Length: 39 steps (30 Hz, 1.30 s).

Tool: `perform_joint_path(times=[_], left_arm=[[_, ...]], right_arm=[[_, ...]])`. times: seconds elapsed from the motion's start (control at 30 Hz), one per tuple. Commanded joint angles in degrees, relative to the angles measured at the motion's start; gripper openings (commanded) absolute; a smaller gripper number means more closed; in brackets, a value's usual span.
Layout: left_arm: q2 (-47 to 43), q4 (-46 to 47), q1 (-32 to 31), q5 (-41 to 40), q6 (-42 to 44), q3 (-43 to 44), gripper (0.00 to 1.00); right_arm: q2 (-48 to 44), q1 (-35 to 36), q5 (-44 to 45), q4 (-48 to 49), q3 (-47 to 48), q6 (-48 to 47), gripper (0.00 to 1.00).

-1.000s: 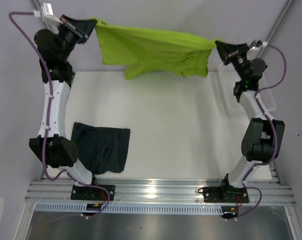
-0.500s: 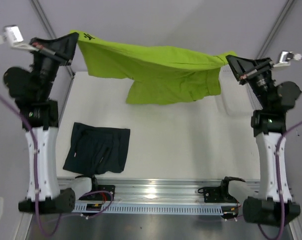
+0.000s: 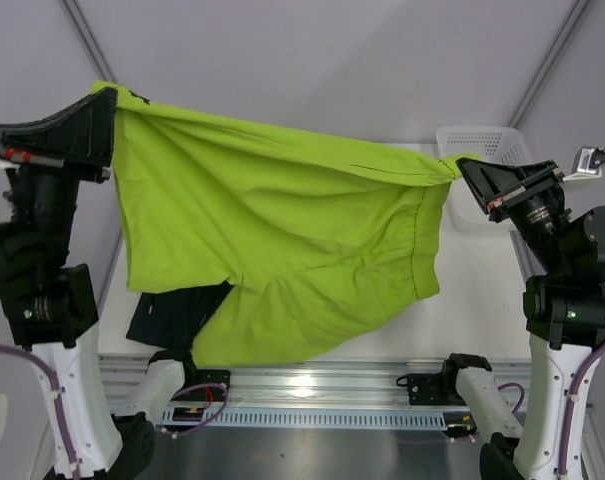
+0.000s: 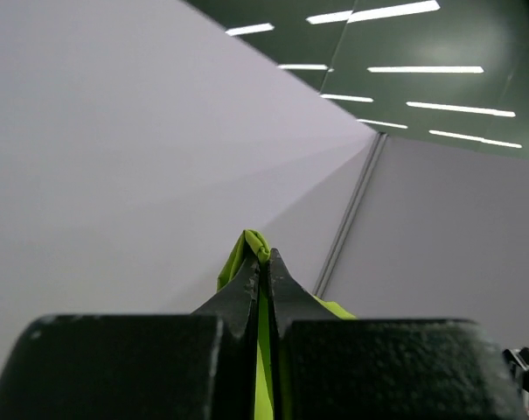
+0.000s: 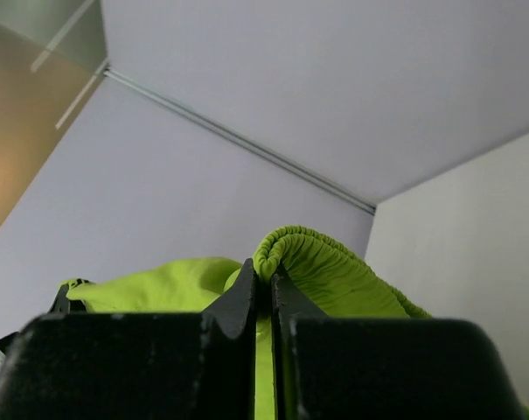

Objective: Fold and stack the shorts
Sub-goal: Flatten the shorts out

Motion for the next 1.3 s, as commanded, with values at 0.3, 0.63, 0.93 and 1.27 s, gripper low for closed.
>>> perform_joint_path(times=[0.3,0.63,0.93,1.27], left_arm=[[9.8,16.5,0.2,1.6,-3.4,-33.5,0.00],[31.0,36.0,-4.7,-5.3,-1.6,-42.7,0.00],[50.0,38.4,-4.7,-6.4,-1.6,-28.1,0.00],[68.4,39.5,-4.7,-6.7,-2.8,-11.0,0.00]], right_arm=[[-2.0,0.0,11.4,-8.9,-16.7,-7.0,0.00],[14.2,2.2,16.9,12.0,-28.6,-7.5,0.00],[41.8,3.0,18.7,25.5,-16.0,-7.6,0.00],[67.9,5.1,22.3,35.9,6.0,-8.1,0.00]])
